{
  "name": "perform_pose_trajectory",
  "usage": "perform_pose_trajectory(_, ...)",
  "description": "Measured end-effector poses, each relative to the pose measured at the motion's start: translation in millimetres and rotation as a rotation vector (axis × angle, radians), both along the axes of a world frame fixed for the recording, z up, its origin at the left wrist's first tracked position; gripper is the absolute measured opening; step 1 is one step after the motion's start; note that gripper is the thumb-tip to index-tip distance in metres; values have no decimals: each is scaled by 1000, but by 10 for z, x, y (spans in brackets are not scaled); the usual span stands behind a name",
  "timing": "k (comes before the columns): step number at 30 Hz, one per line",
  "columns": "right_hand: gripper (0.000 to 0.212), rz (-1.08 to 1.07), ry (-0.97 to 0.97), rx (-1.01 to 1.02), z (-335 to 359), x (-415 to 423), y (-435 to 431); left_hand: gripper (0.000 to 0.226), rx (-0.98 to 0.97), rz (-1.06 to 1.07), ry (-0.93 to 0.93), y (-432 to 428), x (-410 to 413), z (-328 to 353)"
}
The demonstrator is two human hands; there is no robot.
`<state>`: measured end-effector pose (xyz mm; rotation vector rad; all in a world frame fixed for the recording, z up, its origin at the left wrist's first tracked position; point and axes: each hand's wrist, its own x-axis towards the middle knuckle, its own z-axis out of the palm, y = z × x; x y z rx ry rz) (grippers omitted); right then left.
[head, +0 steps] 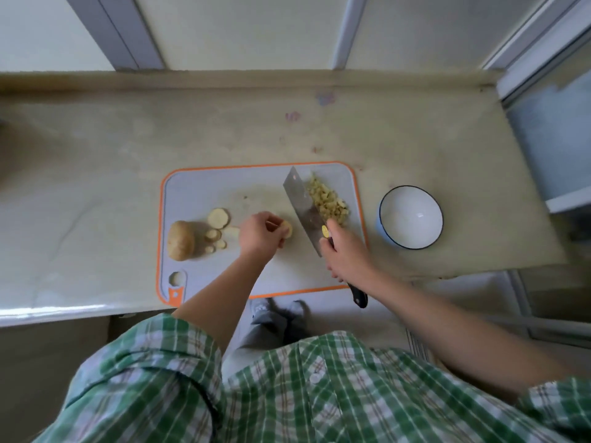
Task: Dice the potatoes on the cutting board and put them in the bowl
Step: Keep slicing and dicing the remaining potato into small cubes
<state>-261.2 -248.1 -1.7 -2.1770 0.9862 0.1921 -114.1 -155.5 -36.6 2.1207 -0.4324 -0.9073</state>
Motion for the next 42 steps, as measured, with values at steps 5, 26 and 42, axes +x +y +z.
perform_pose_trajectory(5,14,-3,-16,-45,-57,-17,-12,21,74,-17,-150,4,47,-111)
perform_pose_trajectory(26,53,246,-152,-294,-88,101,41,42,-118,132,205,42,22,324)
perform_pose_trajectory(42,19,135,-34,-153,-140,141,138,12,190,99,-43,14,-8,-24)
